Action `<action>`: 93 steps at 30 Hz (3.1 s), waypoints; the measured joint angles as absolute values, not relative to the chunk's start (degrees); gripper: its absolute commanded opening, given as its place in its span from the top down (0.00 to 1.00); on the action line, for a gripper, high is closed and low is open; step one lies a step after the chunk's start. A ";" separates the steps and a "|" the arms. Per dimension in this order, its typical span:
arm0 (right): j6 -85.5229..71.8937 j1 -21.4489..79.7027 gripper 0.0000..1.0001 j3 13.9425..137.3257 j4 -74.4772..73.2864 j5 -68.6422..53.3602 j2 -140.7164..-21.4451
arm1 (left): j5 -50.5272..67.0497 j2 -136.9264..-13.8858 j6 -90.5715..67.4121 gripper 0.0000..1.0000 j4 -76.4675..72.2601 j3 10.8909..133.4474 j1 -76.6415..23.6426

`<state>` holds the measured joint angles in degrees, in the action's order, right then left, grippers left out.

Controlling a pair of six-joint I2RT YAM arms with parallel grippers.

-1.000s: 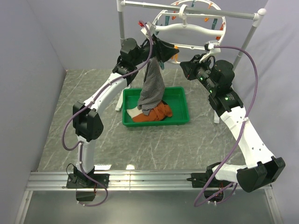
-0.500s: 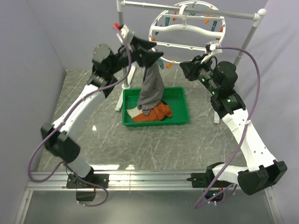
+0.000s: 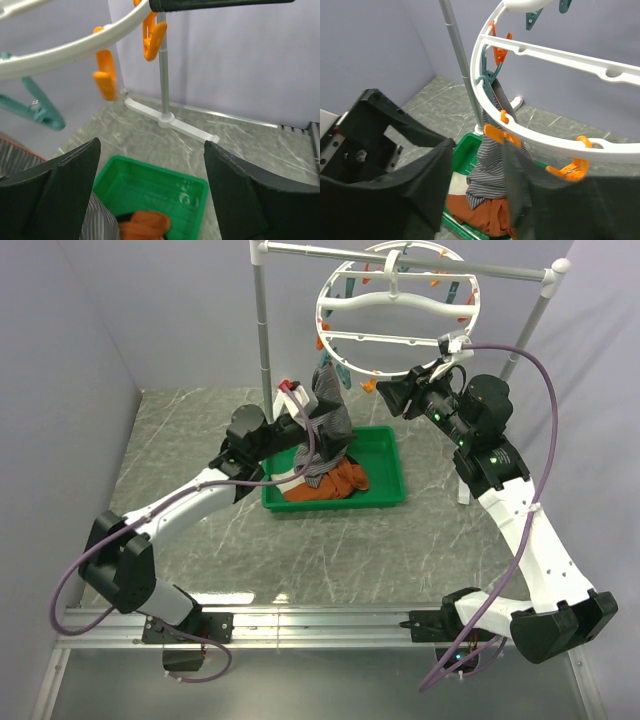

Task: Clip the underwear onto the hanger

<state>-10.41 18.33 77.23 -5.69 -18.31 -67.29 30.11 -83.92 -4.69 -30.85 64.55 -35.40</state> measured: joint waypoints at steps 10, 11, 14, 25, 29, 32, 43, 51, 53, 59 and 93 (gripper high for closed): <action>-9.08 17.96 0.13 76.58 -8.82 -16.88 -64.20 | 26.83 -94.21 -4.12 0.01 -48.21 64.40 -35.99; -8.88 17.82 0.12 76.40 -9.30 -16.60 -63.44 | 26.68 -95.33 -4.47 0.01 -50.13 64.42 -36.03; -8.43 16.38 0.10 76.42 -10.48 -18.06 -62.11 | 26.85 -98.54 -6.02 0.01 -55.68 64.73 -36.10; -11.33 4.34 0.04 79.77 -18.79 -35.46 -66.13 | 23.35 -106.94 -9.91 0.14 -65.91 70.04 -37.89; -11.62 4.19 0.02 79.20 -21.12 -37.21 -66.59 | 21.30 -109.27 -10.31 0.22 -67.00 72.58 -38.96; -13.19 4.19 0.00 78.87 -21.45 -36.34 -66.11 | 19.53 -110.78 -10.39 0.27 -67.26 74.48 -39.51; -11.90 7.03 0.18 74.65 -17.39 -35.22 -63.72 | 17.50 -112.36 -11.57 0.65 -67.46 76.66 -39.86; -6.98 16.23 0.27 62.65 -2.20 -29.12 -59.64 | 18.24 -112.33 -11.16 0.80 -65.95 76.66 -39.88; -5.85 17.26 0.28 61.10 1.89 -28.53 -59.81 | 18.63 -112.29 -10.94 0.82 -65.34 76.66 -39.90; -4.40 17.30 0.29 60.64 12.53 -26.87 -62.96 | 20.05 -111.37 -9.93 0.91 -64.86 76.27 -39.90; -1.06 21.78 0.42 60.75 22.50 -12.78 -71.85 | 22.20 -110.19 -9.21 1.00 -61.63 76.66 -39.83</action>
